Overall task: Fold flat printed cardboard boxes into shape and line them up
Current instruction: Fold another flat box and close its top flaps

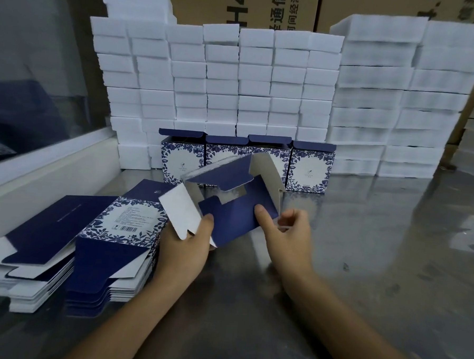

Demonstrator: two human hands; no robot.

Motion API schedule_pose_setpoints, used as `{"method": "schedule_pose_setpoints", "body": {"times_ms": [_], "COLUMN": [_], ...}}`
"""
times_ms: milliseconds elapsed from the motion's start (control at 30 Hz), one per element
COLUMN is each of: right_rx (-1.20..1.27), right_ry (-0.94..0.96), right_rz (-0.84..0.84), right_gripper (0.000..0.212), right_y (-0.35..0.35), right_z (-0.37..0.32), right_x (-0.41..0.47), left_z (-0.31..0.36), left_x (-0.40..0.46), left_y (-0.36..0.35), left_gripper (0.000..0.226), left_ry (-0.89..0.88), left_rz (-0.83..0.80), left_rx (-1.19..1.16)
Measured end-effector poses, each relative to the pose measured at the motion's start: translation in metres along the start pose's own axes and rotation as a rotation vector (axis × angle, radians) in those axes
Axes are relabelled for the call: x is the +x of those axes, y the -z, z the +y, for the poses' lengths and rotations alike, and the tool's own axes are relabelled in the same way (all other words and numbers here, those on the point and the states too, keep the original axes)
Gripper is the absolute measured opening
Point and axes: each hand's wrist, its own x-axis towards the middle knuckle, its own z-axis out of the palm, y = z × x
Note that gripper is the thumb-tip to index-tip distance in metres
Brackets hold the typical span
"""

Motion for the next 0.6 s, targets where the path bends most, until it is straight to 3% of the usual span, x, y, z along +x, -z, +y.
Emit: {"method": "schedule_pose_setpoints", "body": {"times_ms": [133, 333, 600], "right_rx": [-0.079, -0.25, -0.23], "right_ry": [-0.022, 0.12, 0.077], "right_rz": [-0.242, -0.531, -0.57], "right_gripper": [0.057, 0.054, 0.054], "right_y": [-0.001, -0.007, -0.004], "right_z": [0.0, -0.002, -0.002], "right_x": [-0.004, -0.019, -0.015], "left_z": [-0.004, -0.001, -0.001], "left_x": [-0.012, -0.01, -0.009], "left_y": [-0.011, -0.009, -0.009], "left_gripper": [0.011, 0.012, 0.016], "left_ry": [0.116, 0.22, 0.216], "left_rz": [-0.16, -0.186, -0.218], "left_rx": [-0.134, -0.197, -0.014]}}
